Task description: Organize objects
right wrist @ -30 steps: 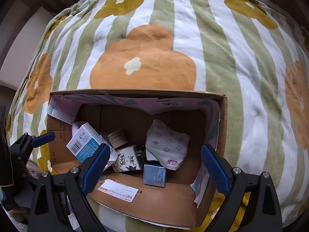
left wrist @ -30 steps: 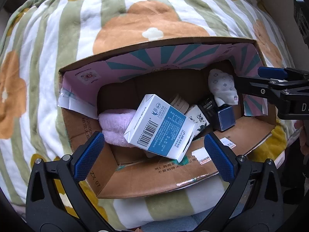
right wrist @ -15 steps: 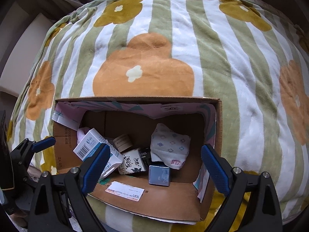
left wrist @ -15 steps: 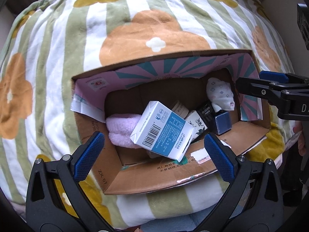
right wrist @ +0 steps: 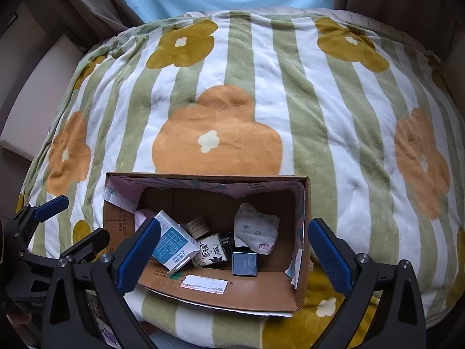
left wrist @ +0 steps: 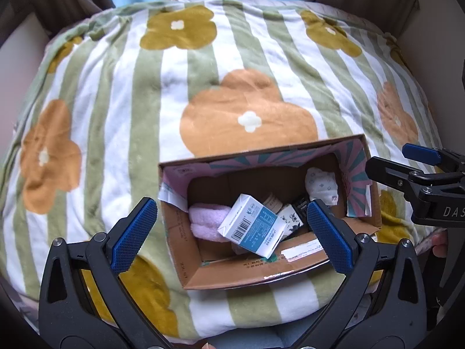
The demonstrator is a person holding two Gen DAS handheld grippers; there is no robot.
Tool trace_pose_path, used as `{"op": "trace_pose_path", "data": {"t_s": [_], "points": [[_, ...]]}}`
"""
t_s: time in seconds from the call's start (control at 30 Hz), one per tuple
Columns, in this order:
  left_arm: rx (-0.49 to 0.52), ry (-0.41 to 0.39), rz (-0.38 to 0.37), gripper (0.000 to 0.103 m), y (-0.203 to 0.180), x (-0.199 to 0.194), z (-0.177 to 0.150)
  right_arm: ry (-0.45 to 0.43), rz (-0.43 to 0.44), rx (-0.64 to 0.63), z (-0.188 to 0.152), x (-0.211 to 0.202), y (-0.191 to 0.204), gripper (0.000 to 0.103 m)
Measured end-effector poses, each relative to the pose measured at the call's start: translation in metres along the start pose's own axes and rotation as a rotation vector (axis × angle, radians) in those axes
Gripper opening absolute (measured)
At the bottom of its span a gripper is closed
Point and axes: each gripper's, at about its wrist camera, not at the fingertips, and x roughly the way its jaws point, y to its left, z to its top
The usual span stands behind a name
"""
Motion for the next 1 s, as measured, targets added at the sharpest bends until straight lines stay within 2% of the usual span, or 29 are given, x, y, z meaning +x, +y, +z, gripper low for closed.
{"op": "trace_pose_path", "data": {"t_s": [0.27, 0.47, 1.0], "points": [[-0.028, -0.088, 0.005, 0.103, 0.007, -0.044, 0.012, -0.052, -0.043, 0.004, 0.005, -0.039, 0.005, 0.101], [-0.051, -0.131, 0.008, 0.103, 0.009, -0.063, 0.021, -0.095, -0.076, 0.005, 0.012, -0.056, 0.005, 0.101], [-0.079, -0.208, 0.023, 0.103, 0.014, -0.068, 0.042, -0.17, -0.107, 0.041, 0.032, -0.077, -0.012, 0.101]]}}
